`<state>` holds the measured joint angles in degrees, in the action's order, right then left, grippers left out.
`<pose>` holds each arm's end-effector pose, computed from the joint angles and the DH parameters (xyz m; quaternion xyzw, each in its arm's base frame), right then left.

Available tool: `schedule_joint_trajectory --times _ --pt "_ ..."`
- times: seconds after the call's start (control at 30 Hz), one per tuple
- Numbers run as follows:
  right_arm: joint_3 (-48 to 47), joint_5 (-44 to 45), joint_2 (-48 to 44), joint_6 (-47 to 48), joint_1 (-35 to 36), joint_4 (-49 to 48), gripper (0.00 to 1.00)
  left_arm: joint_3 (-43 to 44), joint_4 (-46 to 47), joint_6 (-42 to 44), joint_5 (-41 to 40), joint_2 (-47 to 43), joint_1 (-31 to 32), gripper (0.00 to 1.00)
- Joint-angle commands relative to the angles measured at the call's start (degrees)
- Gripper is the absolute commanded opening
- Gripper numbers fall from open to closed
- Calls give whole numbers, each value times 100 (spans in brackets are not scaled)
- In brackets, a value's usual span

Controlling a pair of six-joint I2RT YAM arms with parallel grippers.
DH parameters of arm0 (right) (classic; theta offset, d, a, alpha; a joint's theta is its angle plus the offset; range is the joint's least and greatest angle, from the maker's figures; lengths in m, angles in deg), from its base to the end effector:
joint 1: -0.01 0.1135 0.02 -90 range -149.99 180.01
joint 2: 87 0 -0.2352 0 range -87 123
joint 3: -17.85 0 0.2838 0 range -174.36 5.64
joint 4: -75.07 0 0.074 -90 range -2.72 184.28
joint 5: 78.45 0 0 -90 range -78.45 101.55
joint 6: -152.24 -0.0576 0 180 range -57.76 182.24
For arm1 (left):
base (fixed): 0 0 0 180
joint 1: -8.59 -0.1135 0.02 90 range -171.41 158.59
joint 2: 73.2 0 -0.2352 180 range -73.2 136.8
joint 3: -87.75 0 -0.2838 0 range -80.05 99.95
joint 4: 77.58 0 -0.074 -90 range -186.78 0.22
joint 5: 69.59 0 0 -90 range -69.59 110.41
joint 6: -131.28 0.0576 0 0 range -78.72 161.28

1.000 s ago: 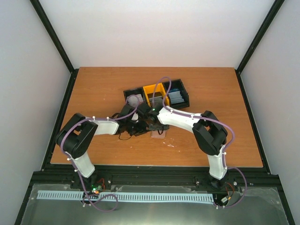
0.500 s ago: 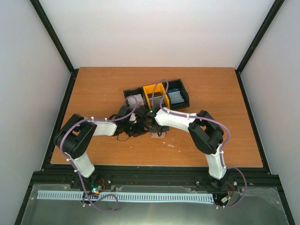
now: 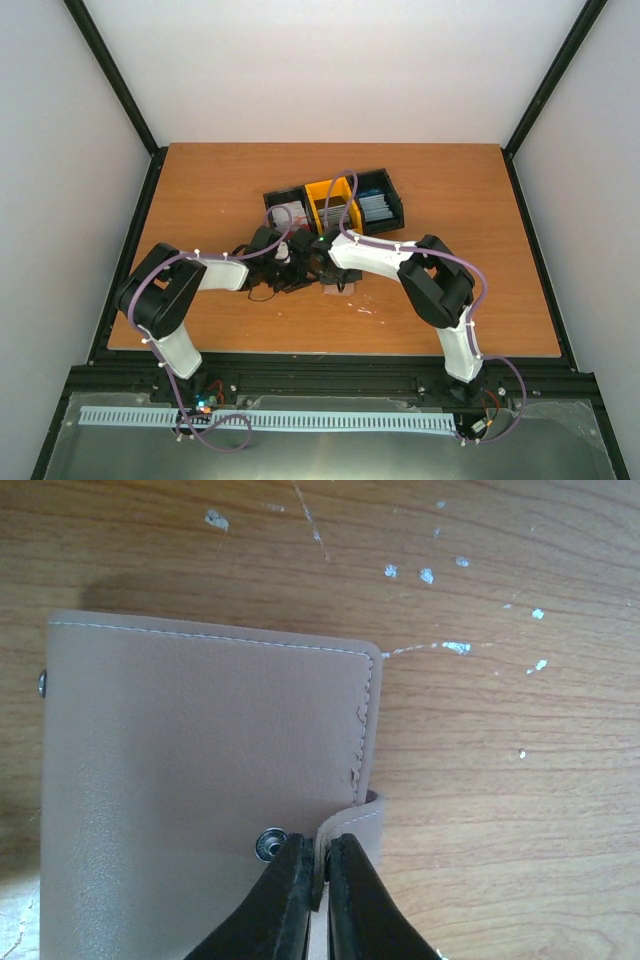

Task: Put the credit cards into the card holder
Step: Close the card holder at the center of the board.

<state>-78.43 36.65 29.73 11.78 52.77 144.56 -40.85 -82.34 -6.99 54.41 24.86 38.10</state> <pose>0.2566 0.2972 0.0982 -0.0195 0.9759 -0.1345 0.1706 0.2658 -0.1875 0.0448 -0.0518 0.9063 -0.4131 0.0726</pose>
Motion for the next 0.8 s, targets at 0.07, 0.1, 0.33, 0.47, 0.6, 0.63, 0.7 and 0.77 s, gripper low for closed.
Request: schedule_joint_trajectory --times 0.07,0.1,0.33,0.47,0.6,0.63,0.7,0.77 --pt "23 216 -177 -125 60 -21 5 -187 -307 13 -100 -27 -34 37" --pt "57 191 -225 -115 60 -85 4 -185 -257 32 -53 -51 -34 37" --pt "858 -378 -871 186 -5 -1254 4 -178 107 67 386 -52 -34 43" --pt "1624 -1006 -1356 506 -138 -2374 4 -83 117 19 458 33 -34 45" --pt "1998 -1430 -1544 612 -362 -2863 5 20 -45 6 243 66 -33 45" --pt "2085 -1528 -1565 651 -422 -2961 5 44 -49 6 232 98 -34 45" --pt "2286 -1730 -1634 675 -538 -3200 5 67 -45 -11 241 168 -34 44" --pt "2529 -2036 -1757 692 -652 -3594 5 79 -18 -32 264 237 -34 44"
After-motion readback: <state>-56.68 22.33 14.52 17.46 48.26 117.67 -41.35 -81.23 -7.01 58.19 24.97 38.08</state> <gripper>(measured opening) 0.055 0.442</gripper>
